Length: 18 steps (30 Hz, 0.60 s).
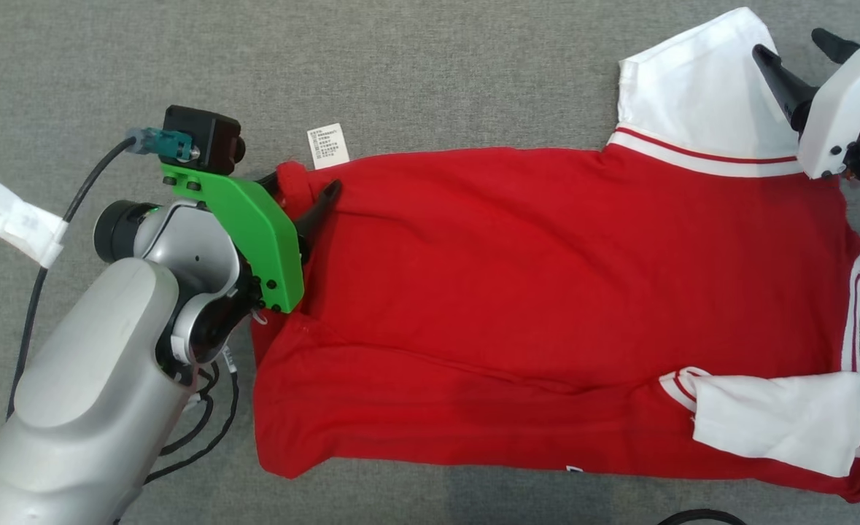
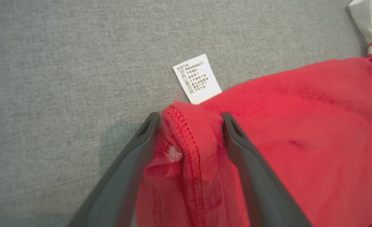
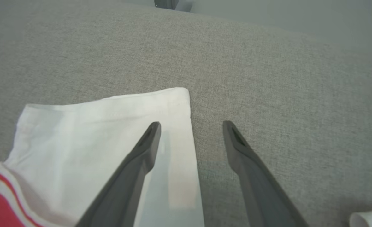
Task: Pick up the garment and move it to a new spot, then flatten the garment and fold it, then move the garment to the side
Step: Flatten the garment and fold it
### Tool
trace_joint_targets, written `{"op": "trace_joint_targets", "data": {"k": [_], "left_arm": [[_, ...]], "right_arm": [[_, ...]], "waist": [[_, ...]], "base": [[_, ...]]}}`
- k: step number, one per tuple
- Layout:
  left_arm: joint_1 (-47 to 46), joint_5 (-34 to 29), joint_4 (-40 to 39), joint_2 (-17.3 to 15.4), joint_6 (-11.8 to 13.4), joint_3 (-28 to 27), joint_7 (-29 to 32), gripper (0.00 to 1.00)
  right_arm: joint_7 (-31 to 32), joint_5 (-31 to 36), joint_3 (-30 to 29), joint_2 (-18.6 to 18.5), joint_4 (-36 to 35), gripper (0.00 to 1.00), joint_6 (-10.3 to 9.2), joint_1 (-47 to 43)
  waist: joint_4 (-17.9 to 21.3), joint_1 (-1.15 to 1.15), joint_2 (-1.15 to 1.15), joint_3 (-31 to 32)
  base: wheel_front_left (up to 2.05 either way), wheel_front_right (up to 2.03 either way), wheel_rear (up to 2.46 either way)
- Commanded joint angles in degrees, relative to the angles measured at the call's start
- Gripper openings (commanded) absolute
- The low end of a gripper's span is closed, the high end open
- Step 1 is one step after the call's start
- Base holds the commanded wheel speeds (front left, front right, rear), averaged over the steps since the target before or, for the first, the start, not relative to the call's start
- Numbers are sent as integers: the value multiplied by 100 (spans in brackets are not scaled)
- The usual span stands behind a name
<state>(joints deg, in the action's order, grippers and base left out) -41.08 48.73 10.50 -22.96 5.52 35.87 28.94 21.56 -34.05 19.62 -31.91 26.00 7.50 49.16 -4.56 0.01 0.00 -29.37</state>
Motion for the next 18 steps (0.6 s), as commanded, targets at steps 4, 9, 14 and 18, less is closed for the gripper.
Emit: {"op": "trace_joint_targets", "data": {"k": [4, 9, 14, 18], "left_arm": [[-84, -98, 196, 57, -126, 121, 41, 100], [-139, -103, 309, 117, -195, 244, 102, 100], [-181, -73, 388, 129, -254, 292, 129, 80], [-247, -67, 401, 159, -323, 268, 6, 9]], "right_arm": [[-187, -35, 182, 25, 477, 100, -3, 302], [-374, -155, 425, 102, 905, 100, -2, 479], [-464, -365, 701, 150, 1101, 66, -2, 598], [-570, -560, 904, 116, 1193, 0, -2, 654]], "waist": [[-238, -1, 0, -80], [-312, -1, 0, -59], [-314, -1, 0, -49], [-304, -1, 0, -2]], "base": [[0, 0, 0], [0, 0, 0], [0, 0, 0], [0, 0, 0]]}}
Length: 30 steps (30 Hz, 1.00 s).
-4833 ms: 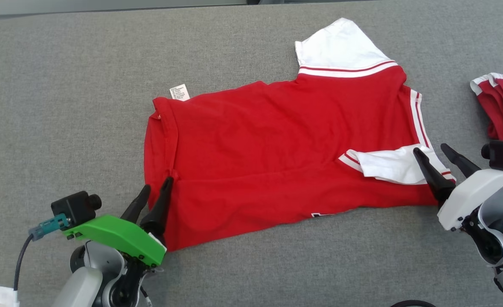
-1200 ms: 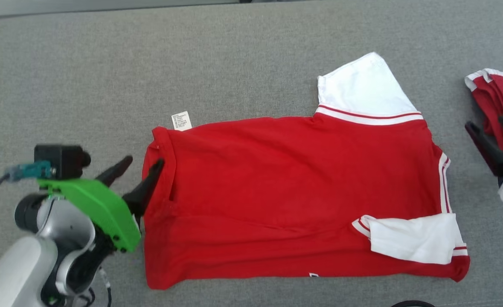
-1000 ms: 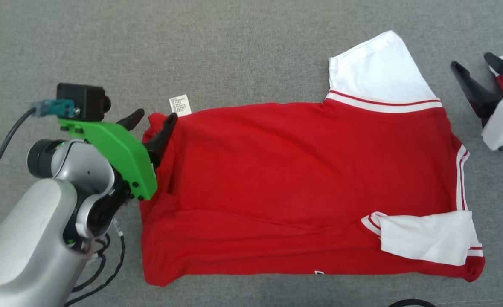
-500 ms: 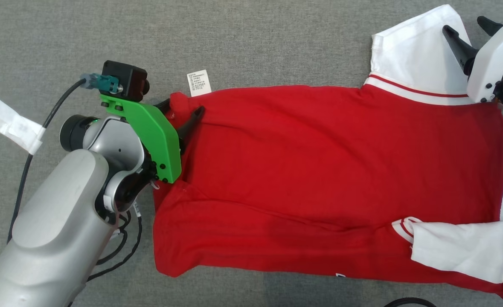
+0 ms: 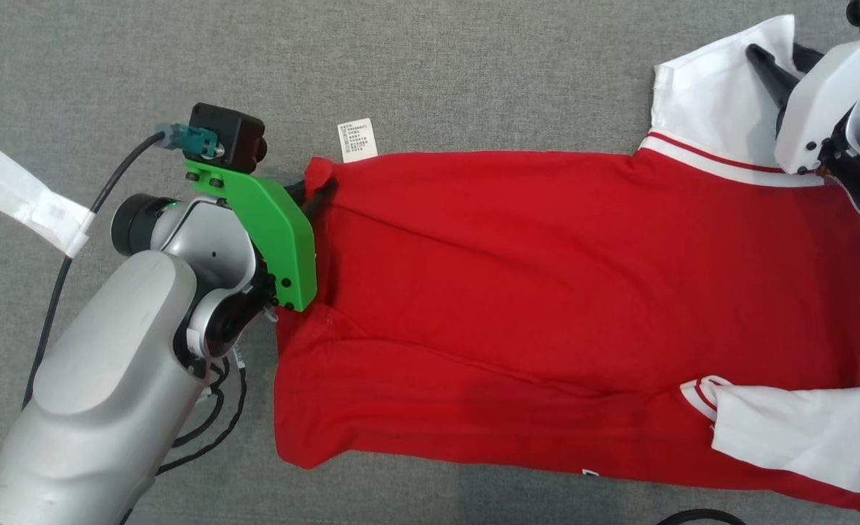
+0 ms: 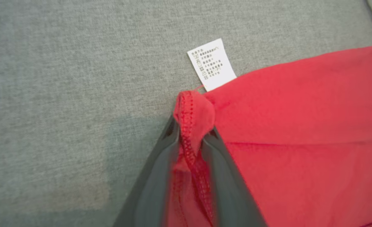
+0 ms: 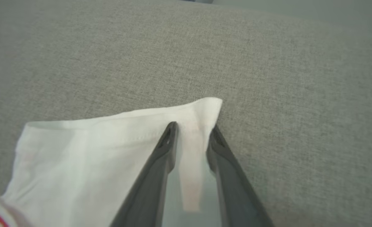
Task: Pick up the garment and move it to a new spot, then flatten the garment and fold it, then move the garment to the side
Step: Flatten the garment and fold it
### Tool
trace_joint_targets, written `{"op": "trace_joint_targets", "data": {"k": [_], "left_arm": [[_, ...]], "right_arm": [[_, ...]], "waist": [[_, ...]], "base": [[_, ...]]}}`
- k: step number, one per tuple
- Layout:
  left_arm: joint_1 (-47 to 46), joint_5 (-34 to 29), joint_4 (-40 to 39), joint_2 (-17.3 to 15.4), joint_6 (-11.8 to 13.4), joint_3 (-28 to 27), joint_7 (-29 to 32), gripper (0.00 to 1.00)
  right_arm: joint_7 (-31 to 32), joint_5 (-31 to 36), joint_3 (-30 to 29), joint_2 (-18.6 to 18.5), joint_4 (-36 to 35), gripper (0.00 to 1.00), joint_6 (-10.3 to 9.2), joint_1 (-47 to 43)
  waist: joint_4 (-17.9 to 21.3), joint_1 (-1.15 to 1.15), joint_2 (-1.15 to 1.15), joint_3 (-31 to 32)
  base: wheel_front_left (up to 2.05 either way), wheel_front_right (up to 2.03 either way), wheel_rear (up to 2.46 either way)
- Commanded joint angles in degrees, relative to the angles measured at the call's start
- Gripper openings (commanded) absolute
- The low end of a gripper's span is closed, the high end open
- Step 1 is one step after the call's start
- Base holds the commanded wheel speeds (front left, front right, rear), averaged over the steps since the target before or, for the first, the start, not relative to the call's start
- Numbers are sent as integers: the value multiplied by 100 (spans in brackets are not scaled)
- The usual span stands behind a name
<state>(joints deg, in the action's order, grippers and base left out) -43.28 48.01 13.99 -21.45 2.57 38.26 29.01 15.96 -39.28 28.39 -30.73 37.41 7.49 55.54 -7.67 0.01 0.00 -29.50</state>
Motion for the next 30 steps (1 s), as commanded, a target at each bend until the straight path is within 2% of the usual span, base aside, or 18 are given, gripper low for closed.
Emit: {"op": "trace_joint_targets", "data": {"k": [1, 15, 22, 30], "left_arm": [[-48, 15, 53, 34, -15, -23, -87, 0], [-99, 345, 292, 111, 153, -600, -671, 0], [18, 540, 319, 88, 133, -835, -836, 0], [234, 652, 129, 70, 31, -960, -1133, 0]], "right_arm": [[-58, -98, 59, -15, 68, 0, -3, 32], [-789, -530, 425, -212, 167, 0, -3, 337], [-1136, -735, 616, -305, 159, 0, -3, 447], [-1591, -1174, 988, -430, -505, 0, -3, 283]], "waist": [[11, -1, 0, 19], [187, -1, 0, 75], [280, -1, 0, 147], [439, -1, 0, 232]], "base": [[0, 0, 0], [0, 0, 0], [0, 0, 0], [0, 0, 0]]}}
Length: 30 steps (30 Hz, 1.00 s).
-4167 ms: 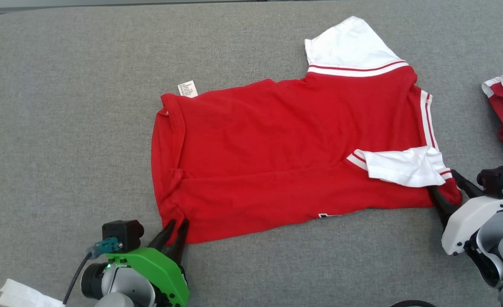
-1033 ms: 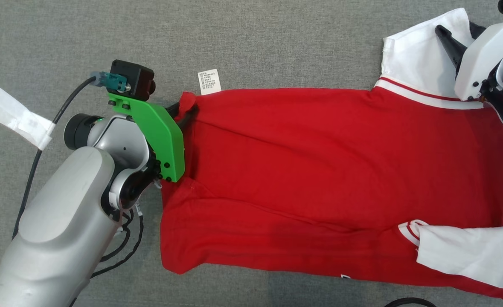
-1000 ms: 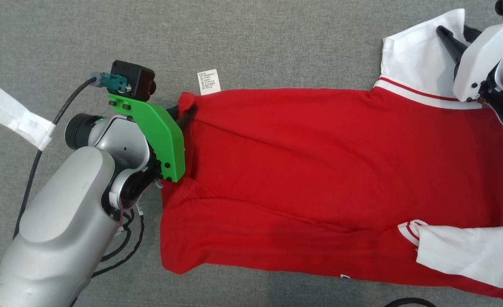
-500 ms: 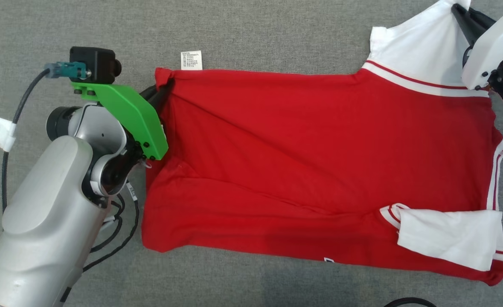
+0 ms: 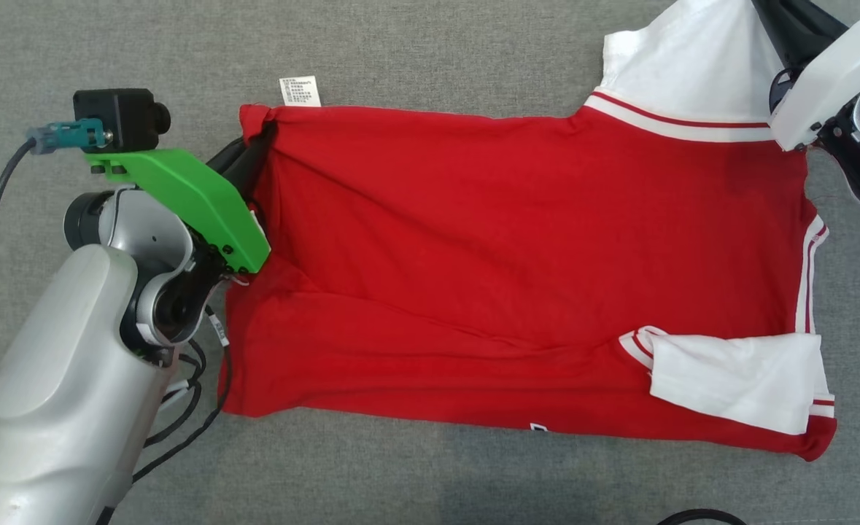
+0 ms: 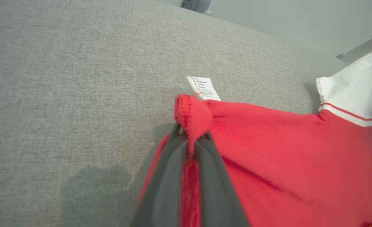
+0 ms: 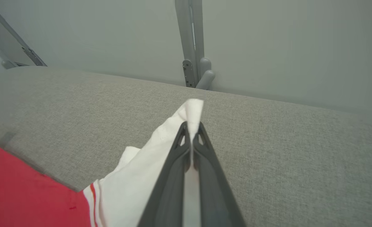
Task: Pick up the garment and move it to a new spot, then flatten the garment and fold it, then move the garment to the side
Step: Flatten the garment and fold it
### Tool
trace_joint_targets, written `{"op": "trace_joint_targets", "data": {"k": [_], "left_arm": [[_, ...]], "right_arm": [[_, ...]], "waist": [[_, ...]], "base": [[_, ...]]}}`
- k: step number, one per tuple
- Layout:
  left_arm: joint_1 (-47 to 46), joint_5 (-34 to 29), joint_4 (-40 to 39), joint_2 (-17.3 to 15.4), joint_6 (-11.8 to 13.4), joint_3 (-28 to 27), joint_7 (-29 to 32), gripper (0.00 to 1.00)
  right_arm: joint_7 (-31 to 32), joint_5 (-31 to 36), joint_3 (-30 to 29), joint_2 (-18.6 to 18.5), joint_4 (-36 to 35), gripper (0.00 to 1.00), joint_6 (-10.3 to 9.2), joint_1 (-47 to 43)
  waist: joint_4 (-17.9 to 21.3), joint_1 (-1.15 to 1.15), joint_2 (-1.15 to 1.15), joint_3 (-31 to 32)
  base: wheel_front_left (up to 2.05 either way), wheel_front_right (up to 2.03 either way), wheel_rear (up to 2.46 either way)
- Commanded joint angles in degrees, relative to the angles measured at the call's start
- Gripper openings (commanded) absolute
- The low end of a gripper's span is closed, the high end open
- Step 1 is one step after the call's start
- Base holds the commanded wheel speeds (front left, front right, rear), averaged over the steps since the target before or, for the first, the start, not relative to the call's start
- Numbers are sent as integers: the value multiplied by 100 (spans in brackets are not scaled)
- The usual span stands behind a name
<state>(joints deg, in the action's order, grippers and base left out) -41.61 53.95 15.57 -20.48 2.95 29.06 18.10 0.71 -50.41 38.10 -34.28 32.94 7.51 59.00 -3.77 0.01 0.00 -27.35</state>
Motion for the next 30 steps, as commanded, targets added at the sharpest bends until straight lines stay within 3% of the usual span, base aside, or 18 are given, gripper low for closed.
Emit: {"op": "trace_joint_targets", "data": {"k": [1, 7, 9, 14, 21, 30], "left_arm": [[126, 47, -100, -56, -21, -60, -96, 0], [675, -46, -594, -197, -55, -180, -650, 0], [1144, -17, -912, -190, -86, -199, -935, 0], [2015, -258, -1379, -312, 175, -248, -1492, 0], [3084, -52, -1734, -251, 119, -440, -2238, 0], [3403, 96, -1504, -238, -113, -612, -2692, 0]], "right_arm": [[-128, -109, 74, -122, -196, 0, -5, -121], [-624, -488, 187, -543, -1061, 0, -4, -835], [-875, -700, 108, -722, -1486, 0, -4, -1441], [-1176, -886, -99, -902, -2058, 0, -3, -2540], [-1316, -827, -487, -723, -2489, 0, -3, -3699], [-1255, -598, -1019, -393, -2898, 0, -3, -4504]], "waist": [[81, -1, 0, 27], [243, -1, 0, 272], [343, -1, 0, 445], [524, -1, 0, 652], [662, -1, 0, 772], [631, -1, 0, 960]], "base": [[0, 0, 0], [0, 0, 0], [0, 0, 0], [0, 0, 0], [0, 0, 0], [0, 0, 0]]}}
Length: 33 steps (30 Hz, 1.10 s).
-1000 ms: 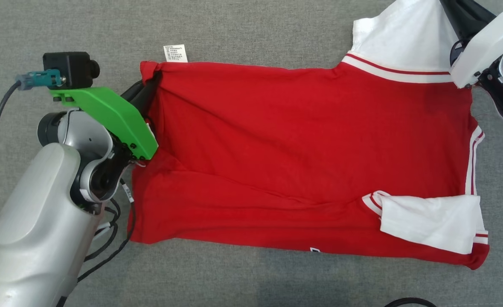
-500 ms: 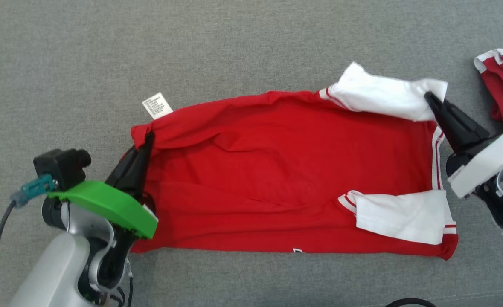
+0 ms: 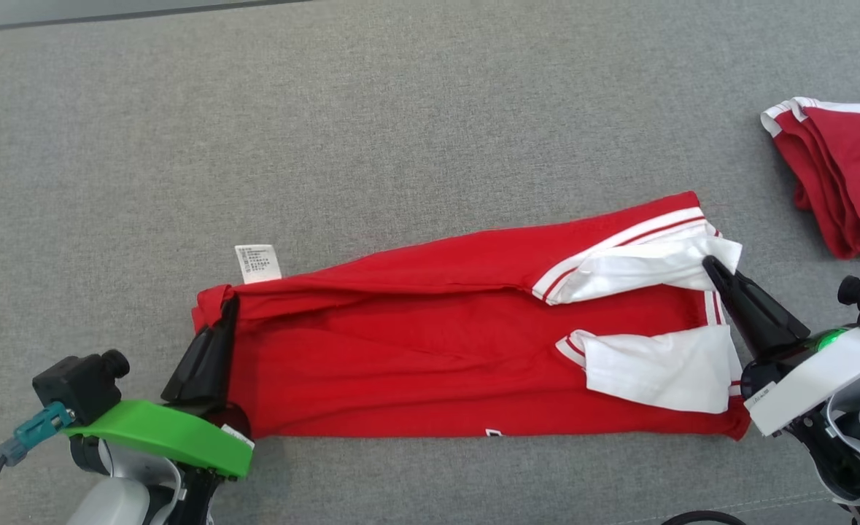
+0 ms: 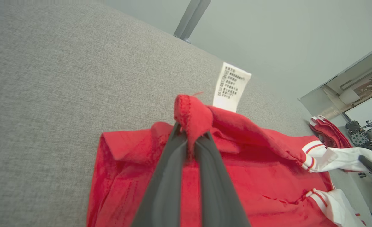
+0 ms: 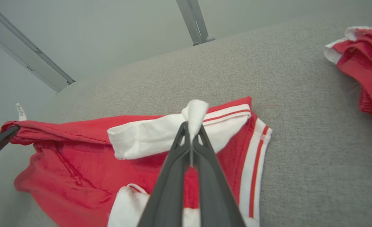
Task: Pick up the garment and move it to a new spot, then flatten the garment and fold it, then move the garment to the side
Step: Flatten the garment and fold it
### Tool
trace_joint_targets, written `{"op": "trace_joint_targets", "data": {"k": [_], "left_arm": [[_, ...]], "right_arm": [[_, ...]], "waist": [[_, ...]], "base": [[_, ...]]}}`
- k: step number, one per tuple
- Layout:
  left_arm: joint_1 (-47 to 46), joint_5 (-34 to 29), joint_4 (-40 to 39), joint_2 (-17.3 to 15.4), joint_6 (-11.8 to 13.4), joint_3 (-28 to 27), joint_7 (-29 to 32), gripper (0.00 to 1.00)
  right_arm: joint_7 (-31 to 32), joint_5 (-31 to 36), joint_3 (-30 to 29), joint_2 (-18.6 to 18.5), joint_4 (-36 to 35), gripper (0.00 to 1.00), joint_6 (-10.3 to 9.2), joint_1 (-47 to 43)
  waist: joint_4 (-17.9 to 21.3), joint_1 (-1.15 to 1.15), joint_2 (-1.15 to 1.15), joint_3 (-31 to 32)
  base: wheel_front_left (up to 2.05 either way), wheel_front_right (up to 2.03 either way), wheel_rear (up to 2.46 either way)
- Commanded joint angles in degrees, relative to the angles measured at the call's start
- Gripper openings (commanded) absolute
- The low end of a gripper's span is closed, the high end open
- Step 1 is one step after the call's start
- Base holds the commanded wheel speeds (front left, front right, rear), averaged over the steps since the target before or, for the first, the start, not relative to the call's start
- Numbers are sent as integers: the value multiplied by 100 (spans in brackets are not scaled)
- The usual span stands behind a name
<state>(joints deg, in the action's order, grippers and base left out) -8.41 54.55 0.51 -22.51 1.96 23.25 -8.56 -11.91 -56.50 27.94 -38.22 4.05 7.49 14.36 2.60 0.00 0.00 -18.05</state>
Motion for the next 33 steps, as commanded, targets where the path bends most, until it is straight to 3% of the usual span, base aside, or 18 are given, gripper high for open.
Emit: {"op": "trace_joint_targets", "data": {"k": [1, 11, 18, 21, 22, 23, 24, 26, 27, 28, 33], "left_arm": [[98, 41, 30, -58, -47, -37, -40, 0], [287, -111, 287, -214, -305, 61, -214, 2], [376, -130, 704, -83, -513, 127, -393, 7], [416, -126, 896, -29, -572, 137, -462, 25], [422, -150, 968, -11, -594, 132, -485, 45], [424, -182, 1034, 20, -601, 131, -512, 84], [428, -203, 1090, 58, -606, 125, -529, 100], [442, -261, 1213, 120, -636, 140, -566, 100], [447, -280, 1250, 137, -650, 151, -572, 100], [464, -290, 1305, 171, -653, 145, -588, 100], [599, -553, 1454, 331, -518, -44, -654, 100]], "right_arm": [[30, 46, -83, 38, -66, 0, -1, -113], [524, 390, -611, 465, -357, 0, -1, -795], [792, 688, -709, 701, -228, 0, -1, -999], [884, 838, -727, 749, -127, 0, -1, -1065], [909, 889, -733, 762, -85, 0, -1, -1072], [919, 947, -736, 770, -45, 0, -1, -1072], [929, 1001, -735, 778, -6, 8, -1, -1068], [949, 1081, -725, 791, 72, 47, -1, -1085], [952, 1120, -741, 801, 115, 86, -1, -1109], [957, 1157, -756, 814, 161, 100, -1, -1130], [893, 1318, -848, 888, 363, 100, -1, -1234]], "waist": [[-5, 0, 0, 46], [12, 0, 0, 118], [-19, 0, 0, 174], [-35, 0, 0, 221], [-42, 0, 0, 240], [-51, 0, 0, 258], [-58, 0, 0, 270], [-76, 0, 0, 303], [-85, 0, 0, 321], [-95, 0, 0, 341], [-131, 0, 0, 502]], "base": [[0, 0, 0], [0, 0, 0], [0, 0, 0], [0, 0, 0], [0, 0, 0], [0, 0, 0], [0, 0, 0], [0, 0, 0], [0, 0, 0], [0, 0, 0], [0, 0, 0]]}}
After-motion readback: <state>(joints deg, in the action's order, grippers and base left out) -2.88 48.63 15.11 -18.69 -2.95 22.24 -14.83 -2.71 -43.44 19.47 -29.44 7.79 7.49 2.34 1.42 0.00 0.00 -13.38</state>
